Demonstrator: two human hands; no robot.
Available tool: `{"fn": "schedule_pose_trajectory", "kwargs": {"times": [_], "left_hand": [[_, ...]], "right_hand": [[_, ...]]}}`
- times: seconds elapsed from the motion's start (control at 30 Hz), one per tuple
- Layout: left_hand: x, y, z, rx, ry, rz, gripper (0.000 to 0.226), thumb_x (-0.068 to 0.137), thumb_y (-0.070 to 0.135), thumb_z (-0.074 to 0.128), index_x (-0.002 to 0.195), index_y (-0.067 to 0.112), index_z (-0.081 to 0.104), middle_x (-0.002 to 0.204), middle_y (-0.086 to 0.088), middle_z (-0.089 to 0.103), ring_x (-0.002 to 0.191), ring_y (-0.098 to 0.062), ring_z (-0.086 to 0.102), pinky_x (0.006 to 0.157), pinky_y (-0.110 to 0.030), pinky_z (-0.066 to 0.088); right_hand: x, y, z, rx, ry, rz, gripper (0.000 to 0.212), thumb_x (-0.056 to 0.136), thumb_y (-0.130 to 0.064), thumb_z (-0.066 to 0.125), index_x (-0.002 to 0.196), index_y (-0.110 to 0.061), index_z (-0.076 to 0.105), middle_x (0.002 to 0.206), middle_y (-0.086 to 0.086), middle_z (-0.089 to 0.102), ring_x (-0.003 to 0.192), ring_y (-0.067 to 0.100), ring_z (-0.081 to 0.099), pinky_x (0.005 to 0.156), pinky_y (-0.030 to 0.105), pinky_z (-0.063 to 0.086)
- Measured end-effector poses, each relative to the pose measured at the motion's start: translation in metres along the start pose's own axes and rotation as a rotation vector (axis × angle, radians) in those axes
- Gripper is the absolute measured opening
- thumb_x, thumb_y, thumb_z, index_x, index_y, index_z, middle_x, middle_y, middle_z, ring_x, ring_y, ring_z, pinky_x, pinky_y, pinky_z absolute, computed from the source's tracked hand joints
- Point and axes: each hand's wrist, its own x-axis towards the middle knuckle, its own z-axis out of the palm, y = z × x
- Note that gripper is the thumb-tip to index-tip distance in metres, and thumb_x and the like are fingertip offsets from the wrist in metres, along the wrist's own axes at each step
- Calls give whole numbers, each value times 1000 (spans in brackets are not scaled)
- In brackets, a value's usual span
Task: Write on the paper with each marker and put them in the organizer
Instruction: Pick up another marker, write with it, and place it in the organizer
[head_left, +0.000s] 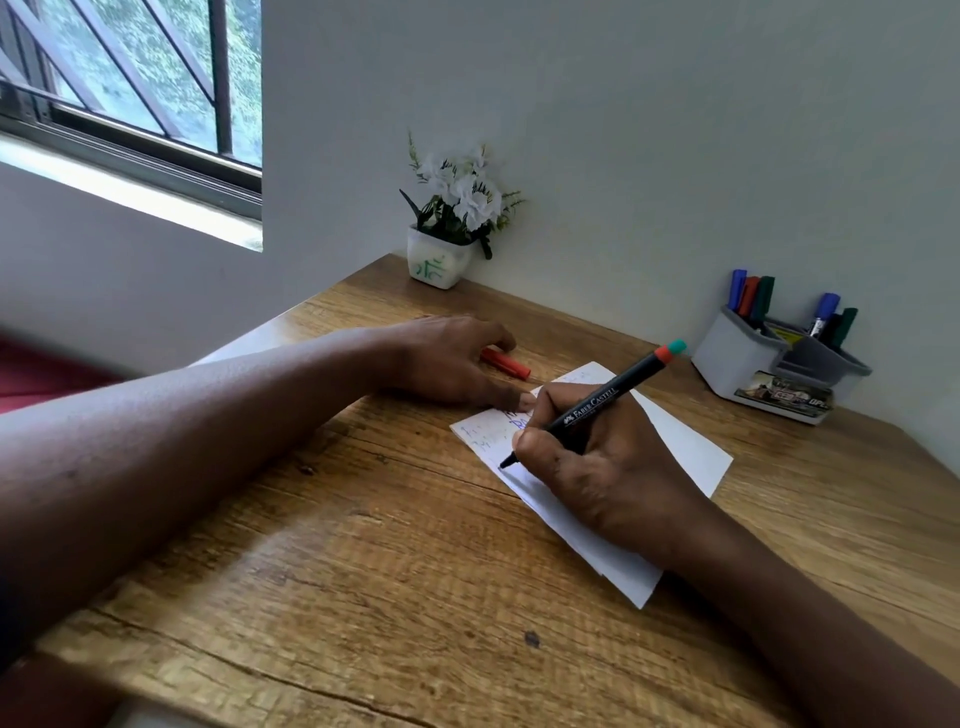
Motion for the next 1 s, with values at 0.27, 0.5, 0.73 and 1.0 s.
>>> {"fn": "schedule_pose_trajectory", "kwargs": {"times": [0.27, 0.5, 0.73, 1.0], "left_hand": [[-1, 0, 0, -13, -4, 7, 81, 82, 70, 62, 149, 30, 42, 148, 4, 48, 128, -16, 49, 96, -34, 42], [0, 0, 0, -15, -5, 8, 79, 84, 67, 63, 149, 29, 42, 148, 3, 49, 127, -17, 49, 98, -36, 44], [1, 0, 0, -17, -16, 7, 81, 83, 70, 62, 150, 30, 41, 148, 3, 48, 127, -16, 49, 94, -34, 42], [1, -1, -1, -8, -12, 9, 84, 80, 74, 61, 149, 30, 42, 149, 4, 47, 128, -17, 49, 96, -35, 44]], "right_hand": [[0, 1, 0, -4, 3, 1, 22, 91, -29, 71, 70, -28, 63, 65, -15, 60, 65, 2, 57, 60, 16, 41], [0, 1, 0, 0, 21, -28, 24, 87, -20, 72, 67, -25, 61, 62, -14, 59, 63, 3, 56, 57, 15, 41], [-1, -1, -1, -2, 37, -20, 19, 87, -22, 73, 70, -22, 63, 68, -6, 63, 66, 8, 60, 61, 32, 50], [-2, -1, 0, 57, 86, 26, 19, 88, -17, 72, 71, -18, 64, 63, -11, 63, 65, 1, 60, 61, 16, 46]]}}
